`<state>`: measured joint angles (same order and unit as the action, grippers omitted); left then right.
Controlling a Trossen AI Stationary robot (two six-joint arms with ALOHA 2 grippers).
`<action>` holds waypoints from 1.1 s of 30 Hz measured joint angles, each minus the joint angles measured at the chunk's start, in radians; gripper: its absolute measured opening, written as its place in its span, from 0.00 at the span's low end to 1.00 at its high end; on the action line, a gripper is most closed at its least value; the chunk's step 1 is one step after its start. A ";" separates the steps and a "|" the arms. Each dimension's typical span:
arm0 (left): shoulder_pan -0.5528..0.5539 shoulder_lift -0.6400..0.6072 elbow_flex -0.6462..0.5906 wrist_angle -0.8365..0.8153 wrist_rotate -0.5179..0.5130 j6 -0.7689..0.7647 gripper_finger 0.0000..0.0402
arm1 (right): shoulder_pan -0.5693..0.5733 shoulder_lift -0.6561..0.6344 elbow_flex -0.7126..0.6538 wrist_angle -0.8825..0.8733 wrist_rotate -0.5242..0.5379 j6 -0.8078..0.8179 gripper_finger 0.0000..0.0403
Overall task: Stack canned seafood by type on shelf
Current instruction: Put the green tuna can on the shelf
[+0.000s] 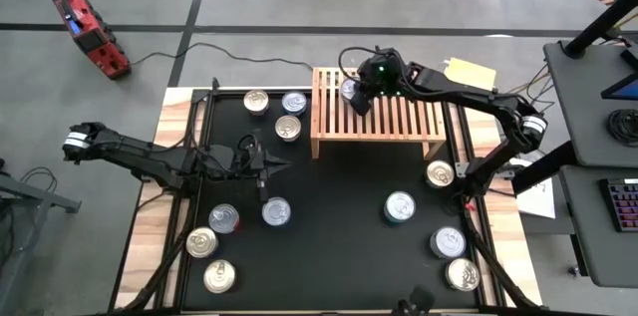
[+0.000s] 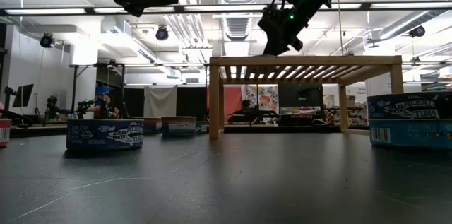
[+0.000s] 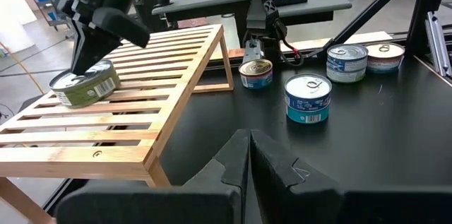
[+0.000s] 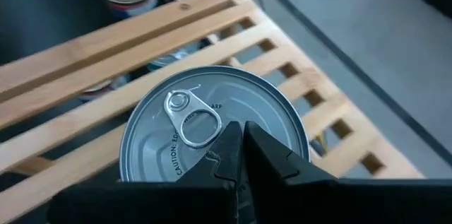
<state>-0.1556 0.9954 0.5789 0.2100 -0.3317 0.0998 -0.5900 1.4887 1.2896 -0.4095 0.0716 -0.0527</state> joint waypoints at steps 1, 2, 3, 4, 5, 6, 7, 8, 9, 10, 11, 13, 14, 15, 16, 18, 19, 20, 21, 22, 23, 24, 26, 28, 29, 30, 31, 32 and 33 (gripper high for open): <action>0.000 0.000 0.000 0.000 0.000 0.000 0.00 | 0.000 0.000 0.000 0.000 0.018 0.000 0.03; 0.000 0.000 0.000 0.000 0.000 0.000 0.00 | 0.000 0.000 0.000 -0.001 0.034 0.000 0.03; 0.000 0.000 0.000 0.000 0.000 0.000 0.00 | -0.002 0.000 0.000 -0.002 0.046 -0.002 0.03; 0.000 0.000 0.000 0.000 0.000 0.000 0.00 | -0.002 0.000 0.000 -0.002 0.057 -0.004 0.03; 0.000 0.000 0.000 0.000 0.000 0.000 0.00 | -0.002 0.000 0.000 -0.003 0.066 -0.005 0.03; 0.000 0.000 0.000 0.000 0.000 0.000 0.00 | -0.002 0.000 0.000 -0.004 0.069 -0.009 0.03; 0.000 0.000 0.000 0.000 0.000 0.000 0.00 | -0.003 0.000 0.000 -0.004 0.071 -0.011 0.03; 0.000 0.000 0.000 0.000 0.000 0.000 0.00 | -0.003 0.000 0.000 -0.004 0.077 -0.011 0.03; 0.000 0.000 0.000 0.000 0.000 0.000 0.00 | -0.003 0.000 0.000 -0.004 0.087 -0.011 0.03; 0.000 0.000 0.000 0.000 0.000 0.000 0.00 | -0.003 0.000 0.000 -0.005 0.098 -0.011 0.03; 0.000 0.000 0.000 0.000 0.000 0.000 0.00 | -0.003 0.001 0.000 -0.005 0.111 -0.011 0.03; 0.000 0.000 0.000 0.000 0.000 0.000 0.00 | -0.005 0.001 0.000 -0.005 0.132 -0.011 0.03; 0.000 0.000 0.000 0.000 0.000 0.000 0.00 | -0.005 0.001 -0.001 -0.005 0.139 -0.011 0.03; 0.000 0.000 0.000 0.000 0.000 0.000 0.00 | -0.006 0.002 -0.001 -0.005 0.142 -0.011 0.03; 0.000 0.000 0.000 0.000 0.000 0.000 0.00 | -0.007 0.002 -0.001 -0.005 0.141 -0.011 0.03; 0.000 0.000 0.000 0.000 0.000 0.000 0.00 | -0.007 0.002 -0.001 -0.002 0.142 -0.011 0.03; 0.000 0.000 0.000 0.000 0.000 0.000 0.00 | -0.007 0.002 -0.002 0.000 0.141 -0.011 0.03; 0.000 0.000 0.000 0.000 0.000 0.000 0.00 | -0.007 0.002 -0.002 0.003 0.141 -0.011 0.03; 0.000 0.000 0.000 0.001 0.000 0.000 0.00 | -0.007 0.002 -0.002 0.005 0.141 -0.011 0.03; 0.000 0.000 0.000 0.003 0.000 0.000 0.00 | -0.007 0.002 -0.002 0.009 0.141 -0.011 0.03; 0.000 0.000 0.000 0.005 0.000 0.000 0.00 | -0.007 0.002 -0.002 0.015 0.141 -0.011 0.03; 0.000 0.000 0.000 0.007 0.000 0.000 0.00 | -0.007 0.002 -0.002 0.022 0.141 -0.011 0.03; 0.000 0.000 0.000 0.008 0.000 0.000 0.00 | -0.007 0.002 -0.002 0.035 0.141 -0.011 0.03; 0.000 0.000 0.000 0.008 0.000 -0.002 0.00 | -0.007 0.004 -0.002 0.044 0.141 -0.011 0.03; 0.000 0.000 0.000 0.009 0.000 -0.004 0.00 | -0.007 0.005 -0.002 0.049 0.141 -0.011 0.03; 0.000 0.000 0.000 0.010 0.000 -0.004 0.00 | -0.007 0.007 -0.002 0.052 0.141 -0.016 0.03; 0.000 0.000 0.000 0.011 0.000 -0.004 0.00 | -0.007 0.008 -0.002 0.054 0.141 -0.019 0.03; 0.000 0.000 0.000 0.012 0.000 -0.004 0.00 | -0.007 0.008 -0.002 0.056 0.141 -0.023 0.03; 0.000 0.000 0.000 0.015 0.000 -0.004 0.00 | -0.006 0.008 -0.002 0.057 0.140 -0.026 0.03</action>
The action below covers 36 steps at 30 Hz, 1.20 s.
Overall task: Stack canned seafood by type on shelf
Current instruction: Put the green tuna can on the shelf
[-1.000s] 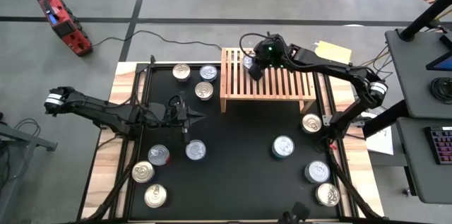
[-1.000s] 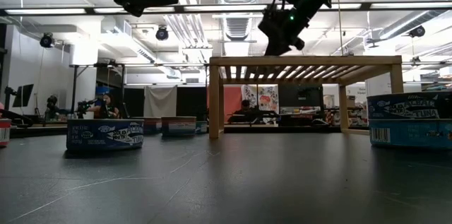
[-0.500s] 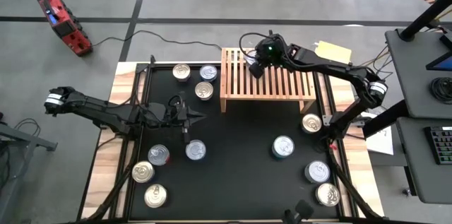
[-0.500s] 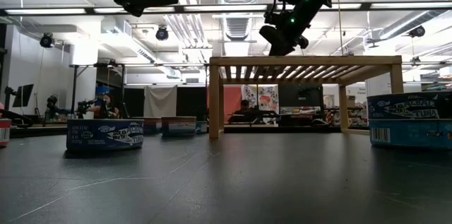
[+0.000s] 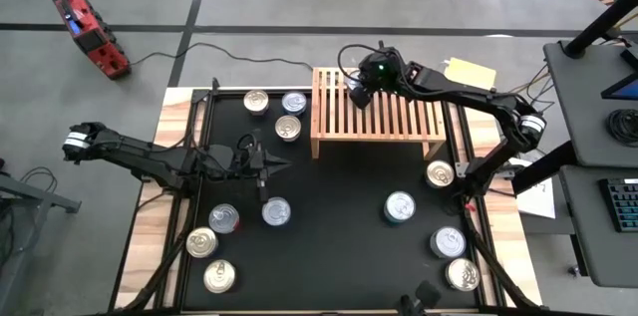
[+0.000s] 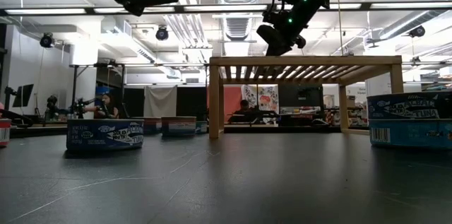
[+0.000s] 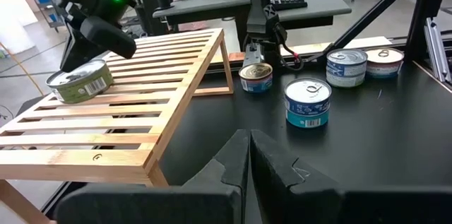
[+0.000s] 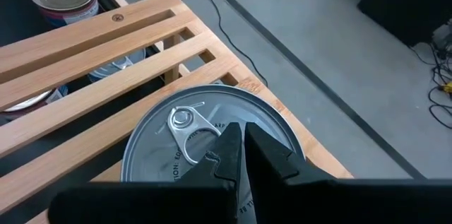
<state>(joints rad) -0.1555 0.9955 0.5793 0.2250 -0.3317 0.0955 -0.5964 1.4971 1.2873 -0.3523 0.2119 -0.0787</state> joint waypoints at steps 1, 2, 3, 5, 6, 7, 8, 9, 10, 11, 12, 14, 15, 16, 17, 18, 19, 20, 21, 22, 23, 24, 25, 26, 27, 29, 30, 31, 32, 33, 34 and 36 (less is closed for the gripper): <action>0.000 0.000 0.000 0.002 0.000 -0.001 0.00 | 0.000 -0.001 0.000 0.002 0.000 0.000 0.03; 0.000 0.000 0.000 0.001 0.000 -0.004 0.00 | 0.000 -0.004 0.000 0.003 -0.004 0.002 0.03; 0.000 0.000 0.000 0.001 0.000 -0.004 0.00 | 0.000 -0.008 0.000 0.002 -0.010 0.006 0.03; 0.000 0.000 0.000 0.000 0.000 -0.004 0.00 | 0.001 -0.024 0.000 0.002 -0.038 0.019 0.03; 0.000 0.000 0.000 0.001 0.000 -0.004 0.00 | 0.000 -0.032 0.000 0.000 -0.058 0.028 0.03; 0.000 0.000 0.000 0.001 0.000 -0.004 0.00 | 0.000 -0.041 0.000 -0.008 -0.072 0.034 0.03; 0.000 0.000 0.000 0.000 0.000 -0.004 0.00 | 0.000 -0.049 0.000 -0.021 -0.078 0.041 0.03; 0.000 0.000 0.000 0.000 0.000 -0.004 0.00 | 0.000 -0.054 0.000 -0.040 -0.079 0.052 0.03; 0.000 0.000 0.000 0.000 0.000 -0.004 0.00 | 0.000 -0.059 0.000 -0.063 -0.080 0.060 0.03; 0.000 0.000 0.000 0.001 0.000 -0.004 0.00 | 0.000 -0.061 0.000 -0.088 -0.081 0.067 0.03; 0.000 0.000 0.000 0.000 0.000 -0.004 0.00 | 0.000 -0.063 0.000 -0.111 -0.081 0.072 0.03; 0.000 0.000 0.000 0.002 0.000 -0.001 0.00 | 0.000 -0.062 0.000 -0.142 -0.081 0.075 0.03; 0.000 0.000 0.000 0.004 0.000 0.002 0.00 | 0.000 -0.058 0.000 -0.150 -0.081 0.075 0.03; 0.000 0.000 0.000 0.011 0.000 0.007 0.00 | 0.000 -0.054 0.000 -0.148 -0.081 0.076 0.03; 0.000 0.000 0.000 0.017 0.000 0.011 0.00 | 0.000 -0.048 0.000 -0.142 -0.080 0.076 0.03; 0.000 0.000 0.000 0.021 0.000 0.016 0.00 | 0.000 -0.043 0.000 -0.134 -0.080 0.075 0.03; 0.000 0.000 0.000 0.024 0.000 0.017 0.00 | 0.000 -0.039 0.000 -0.130 -0.081 0.074 0.03; 0.000 0.000 0.000 0.024 0.000 0.020 0.00 | 0.000 -0.034 0.000 -0.128 -0.080 0.074 0.03; 0.000 0.000 0.000 0.024 0.000 0.020 0.00 | 0.000 -0.029 0.000 -0.124 -0.080 0.072 0.03; 0.000 0.000 0.000 0.024 0.000 0.020 0.00 | 0.000 -0.024 0.001 -0.119 -0.079 0.071 0.03; 0.000 0.000 0.000 0.025 0.000 0.020 0.00 | 0.000 -0.017 0.002 -0.111 -0.077 0.069 0.03; 0.000 0.000 0.000 0.025 0.000 0.020 0.00 | 0.000 -0.012 0.002 -0.105 -0.077 0.066 0.03; 0.000 0.000 0.000 0.025 0.000 0.020 0.00 | 0.000 -0.009 0.002 -0.101 -0.077 0.063 0.03; 0.000 0.000 0.000 0.025 0.000 0.020 0.00 | 0.000 -0.008 0.002 -0.098 -0.077 0.060 0.03; 0.000 0.000 0.000 0.025 0.000 0.020 0.00 | 0.000 -0.007 0.002 -0.096 -0.077 0.059 0.03; 0.000 0.000 0.000 0.025 0.000 0.020 0.00 | 0.000 -0.009 0.002 -0.092 -0.077 0.060 0.03; 0.000 0.000 0.000 0.026 0.000 0.020 0.00 | -0.002 -0.010 0.002 -0.091 -0.077 0.060 0.03; 0.000 0.000 0.000 0.025 0.000 0.020 0.00 | -0.002 -0.010 0.002 -0.088 -0.077 0.060 0.03; 0.000 0.000 0.000 0.025 0.000 0.020 0.00 | -0.002 -0.010 0.001 -0.083 -0.078 0.059 0.03; 0.000 0.000 0.000 0.025 0.000 0.020 0.00 | -0.002 -0.010 0.001 -0.079 -0.079 0.056 0.03; 0.000 0.000 0.000 0.025 0.000 0.020 0.00 | -0.002 -0.011 0.001 -0.079 -0.079 0.055 0.03; 0.000 0.000 0.000 0.025 0.000 0.020 0.00 | -0.002 -0.012 0.000 -0.079 -0.079 0.055 0.03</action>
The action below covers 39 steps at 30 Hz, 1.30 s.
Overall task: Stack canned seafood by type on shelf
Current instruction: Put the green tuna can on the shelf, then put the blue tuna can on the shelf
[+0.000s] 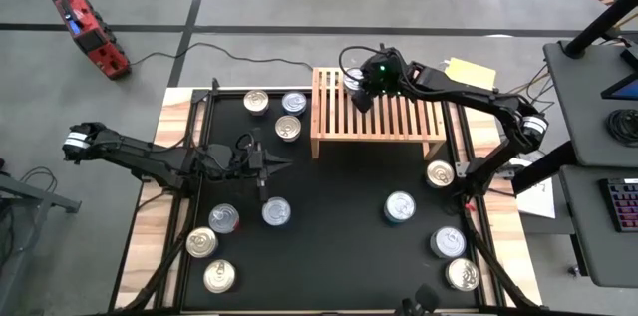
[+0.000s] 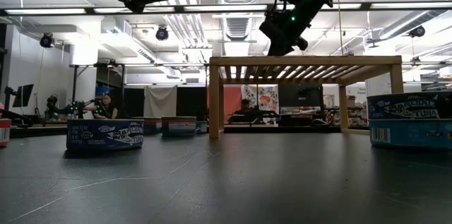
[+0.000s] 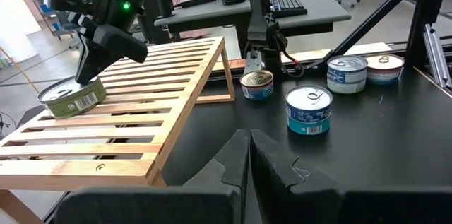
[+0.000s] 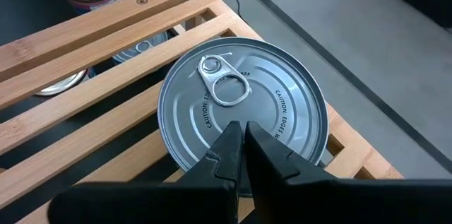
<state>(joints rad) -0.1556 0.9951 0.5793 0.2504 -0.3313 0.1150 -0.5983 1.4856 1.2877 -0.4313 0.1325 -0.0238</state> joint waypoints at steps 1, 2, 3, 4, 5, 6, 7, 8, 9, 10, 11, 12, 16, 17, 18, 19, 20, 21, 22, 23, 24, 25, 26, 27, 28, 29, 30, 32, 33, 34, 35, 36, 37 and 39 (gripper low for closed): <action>0.000 0.000 0.000 0.000 0.000 0.000 0.00 | 0.000 -0.002 0.000 -0.001 -0.001 0.000 0.03; 0.000 0.000 0.000 0.000 0.000 0.000 0.00 | 0.000 -0.004 0.001 -0.002 -0.001 -0.001 0.03; 0.000 0.000 0.000 0.000 0.000 0.000 0.00 | 0.002 -0.005 0.004 -0.006 -0.001 -0.003 0.03; 0.000 0.000 0.000 0.000 0.000 -0.001 0.00 | 0.003 -0.007 0.008 -0.011 -0.002 -0.004 0.03; 0.000 0.000 0.000 0.000 0.000 -0.004 0.00 | 0.003 -0.011 0.010 -0.013 -0.002 -0.004 0.03; 0.000 0.000 0.000 0.000 0.000 -0.005 0.00 | 0.003 -0.016 0.011 -0.015 -0.003 -0.005 0.03; 0.000 0.000 0.000 0.000 0.000 -0.011 0.00 | 0.004 -0.024 0.011 -0.015 -0.002 -0.005 0.03; 0.000 0.000 0.000 -0.001 0.000 -0.016 0.00 | 0.006 -0.035 0.012 -0.014 -0.002 -0.006 0.03; 0.000 0.000 0.000 -0.004 0.000 -0.021 0.00 | 0.007 -0.045 0.013 -0.013 -0.002 -0.006 0.03; 0.000 0.000 0.000 -0.006 0.000 -0.024 0.00 | 0.008 -0.057 0.014 -0.011 -0.003 -0.006 0.03; 0.000 0.000 0.000 -0.006 0.000 -0.027 0.00 | 0.011 -0.068 0.014 -0.012 -0.002 -0.004 0.03; 0.000 0.000 0.000 -0.006 0.000 -0.027 0.00 | 0.016 -0.077 0.014 -0.013 -0.002 -0.003 0.03; 0.000 0.000 0.000 -0.006 0.000 -0.032 0.00 | 0.064 -0.120 0.014 -0.044 -0.006 0.010 0.03; 0.000 0.000 0.000 -0.006 0.000 -0.041 0.00 | 0.084 -0.131 0.014 -0.051 -0.005 0.012 0.03; 0.000 0.000 0.000 -0.008 0.001 -0.056 0.00 | 0.105 -0.142 0.010 -0.059 -0.006 0.013 0.03; 0.000 0.000 0.000 -0.014 0.001 -0.066 0.00 | 0.129 -0.154 0.004 -0.067 -0.006 0.013 0.03; 0.000 0.000 0.000 -0.024 0.001 -0.075 0.00 | 0.156 -0.163 -0.003 -0.070 -0.006 0.014 0.03; 0.000 0.000 0.000 -0.035 0.001 -0.090 0.00 | 0.184 -0.175 -0.010 -0.066 -0.006 0.014 0.03; 0.000 0.000 0.000 -0.044 0.001 -0.110 0.00 | 0.212 -0.187 -0.018 -0.064 -0.006 0.014 0.03; -0.001 0.000 0.000 -0.050 0.002 -0.133 0.00 | 0.240 -0.201 -0.026 -0.064 -0.006 0.014 0.03; -0.002 0.000 0.000 -0.055 0.005 -0.154 0.00 | 0.269 -0.216 -0.035 -0.061 -0.007 0.016 0.03; -0.006 0.000 0.000 -0.062 0.010 -0.174 0.00 | 0.295 -0.232 -0.045 -0.056 -0.007 0.024 0.03; -0.011 0.000 0.000 -0.068 0.021 -0.190 0.00 | 0.321 -0.249 -0.057 -0.055 -0.007 0.030 0.03; -0.018 0.000 0.000 -0.071 0.036 -0.204 0.00 | 0.345 -0.264 -0.071 -0.053 -0.005 0.036 0.03; -0.029 0.000 0.000 -0.072 0.045 -0.217 0.00 | 0.371 -0.277 -0.088 -0.047 -0.004 0.046 0.03; -0.041 0.000 0.000 -0.076 0.050 -0.229 0.00 | 0.396 -0.291 -0.108 -0.030 -0.002 0.057 0.03; -0.054 0.000 0.000 -0.079 0.052 -0.236 0.00 | 0.419 -0.305 -0.132 -0.010 -0.001 0.066 0.03; -0.083 0.002 0.000 -0.096 0.051 -0.254 0.00 | 0.469 -0.333 -0.184 0.034 -0.001 0.087 0.03; -0.098 0.004 0.000 -0.099 0.043 -0.268 0.00 | 0.490 -0.347 -0.210 0.058 -0.001 0.099 0.03; -0.113 0.006 0.000 -0.107 0.030 -0.286 0.00 | 0.512 -0.360 -0.232 0.072 -0.002 0.116 0.03; -0.127 0.008 0.000 -0.119 0.017 -0.304 0.00 | 0.533 -0.373 -0.254 0.080 -0.002 0.136 0.03; -0.141 0.010 0.000 -0.134 0.005 -0.327 0.00 | 0.553 -0.383 -0.275 0.086 -0.002 0.155 0.03; -0.152 0.012 0.000 -0.150 0.000 -0.353 0.00 | 0.573 -0.392 -0.294 0.091 -0.001 0.174 0.03; -0.172 0.014 0.000 -0.196 0.000 -0.410 0.00 | 0.612 -0.407 -0.330 0.111 0.000 0.210 0.03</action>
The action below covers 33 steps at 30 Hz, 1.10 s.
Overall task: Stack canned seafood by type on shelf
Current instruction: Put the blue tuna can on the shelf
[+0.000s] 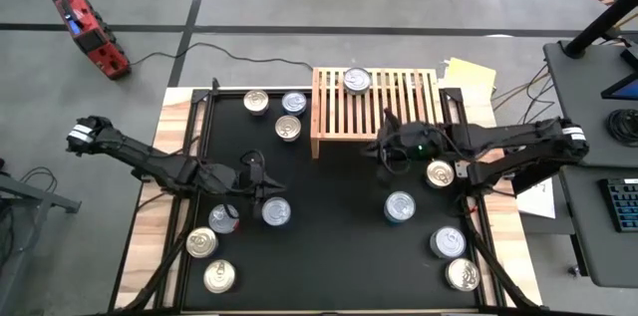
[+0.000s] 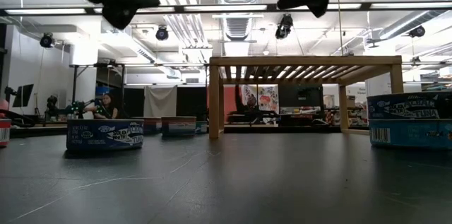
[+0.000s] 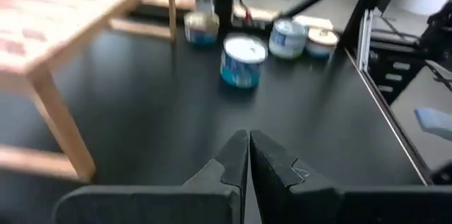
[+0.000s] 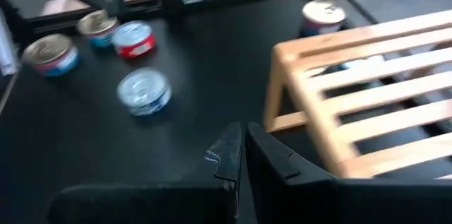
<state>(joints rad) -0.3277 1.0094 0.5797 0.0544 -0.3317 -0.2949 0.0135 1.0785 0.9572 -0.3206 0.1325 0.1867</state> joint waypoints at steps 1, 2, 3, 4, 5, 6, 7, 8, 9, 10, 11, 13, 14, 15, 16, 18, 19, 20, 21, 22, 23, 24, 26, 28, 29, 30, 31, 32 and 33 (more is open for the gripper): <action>-0.009 0.002 0.000 -0.020 0.000 -0.031 0.00 | 0.018 -0.006 -0.017 0.015 0.000 0.018 0.03; -0.017 0.004 0.000 -0.042 0.000 -0.059 0.00 | 0.037 -0.009 -0.030 0.027 -0.001 0.041 0.03; -0.026 0.005 0.000 -0.072 -0.001 -0.087 0.00 | 0.055 -0.009 -0.040 0.029 -0.001 0.064 0.03; -0.034 0.007 0.000 -0.097 -0.001 -0.116 0.00 | 0.074 -0.009 -0.048 0.031 -0.001 0.089 0.03; -0.040 0.011 0.000 -0.118 -0.001 -0.143 0.00 | 0.093 -0.001 -0.055 0.037 -0.001 0.109 0.03; -0.048 0.015 0.000 -0.142 0.000 -0.169 0.00 | 0.111 0.006 -0.061 0.048 -0.001 0.128 0.03; -0.056 0.018 0.000 -0.166 0.000 -0.194 0.00 | 0.129 0.015 -0.065 0.053 -0.001 0.146 0.03; -0.066 0.022 0.000 -0.188 0.000 -0.218 0.00 | 0.147 0.028 -0.067 0.060 0.000 0.162 0.03; -0.071 0.026 0.001 -0.214 0.000 -0.245 0.00 | 0.163 0.042 -0.068 0.072 0.000 0.173 0.03; -0.075 0.029 0.001 -0.254 0.001 -0.278 0.00 | 0.178 0.057 -0.068 0.085 -0.001 0.185 0.03; -0.076 0.033 0.001 -0.298 0.001 -0.315 0.00 | 0.194 0.075 -0.069 0.100 -0.001 0.195 0.03; -0.078 0.038 0.001 -0.365 0.001 -0.378 0.00 | 0.217 0.112 -0.066 0.141 -0.001 0.213 0.03; -0.081 0.038 0.001 -0.396 0.001 -0.397 0.00 | 0.226 0.132 -0.061 0.155 -0.001 0.220 0.03; -0.086 0.037 0.001 -0.411 0.006 -0.407 0.00 | 0.233 0.152 -0.056 0.176 -0.001 0.241 0.03; -0.093 0.037 0.001 -0.417 0.011 -0.408 0.00 | 0.239 0.174 -0.049 0.190 0.000 0.267 0.03; -0.105 0.037 0.001 -0.425 0.026 -0.402 0.00 | 0.246 0.216 -0.036 0.200 -0.001 0.325 0.03; -0.113 0.038 0.001 -0.424 0.033 -0.393 0.00 | 0.248 0.239 -0.028 0.199 0.000 0.345 0.03; -0.120 0.044 0.001 -0.424 0.035 -0.385 0.00 | 0.249 0.263 -0.019 0.199 -0.001 0.357 0.03; -0.127 0.050 0.001 -0.425 0.035 -0.377 0.00 | 0.249 0.283 -0.011 0.199 -0.001 0.369 0.03; -0.136 0.058 0.001 -0.427 0.035 -0.370 0.00 | 0.249 0.304 -0.003 0.198 -0.001 0.384 0.03; -0.145 0.066 0.001 -0.427 0.035 -0.366 0.00 | 0.249 0.327 0.007 0.198 -0.001 0.404 0.03; -0.154 0.075 0.001 -0.426 0.035 -0.361 0.00 | 0.251 0.350 0.019 0.201 -0.001 0.422 0.03; -0.172 0.099 0.001 -0.425 0.035 -0.357 0.00 | 0.253 0.397 0.038 0.197 -0.001 0.449 0.03; -0.187 0.124 0.001 -0.424 0.035 -0.353 0.00 | 0.255 0.444 0.066 0.199 -0.002 0.459 0.03; -0.191 0.139 0.001 -0.419 0.035 -0.352 0.00 | 0.255 0.467 0.081 0.197 -0.003 0.460 0.03; -0.196 0.153 0.001 -0.414 0.035 -0.352 0.00 | 0.256 0.491 0.099 0.196 -0.003 0.461 0.03; -0.201 0.167 0.001 -0.414 0.035 -0.351 0.00 | 0.256 0.513 0.118 0.200 -0.004 0.461 0.03; -0.205 0.182 0.000 -0.415 0.035 -0.352 0.00 | 0.257 0.535 0.137 0.201 -0.005 0.461 0.03; -0.206 0.195 0.000 -0.413 0.035 -0.351 0.00 | 0.258 0.557 0.156 0.199 -0.005 0.461 0.03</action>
<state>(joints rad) -0.5341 1.2043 0.5800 -0.3589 -0.2962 -0.6460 0.2710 1.6359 1.1129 -0.1216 0.1278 0.6476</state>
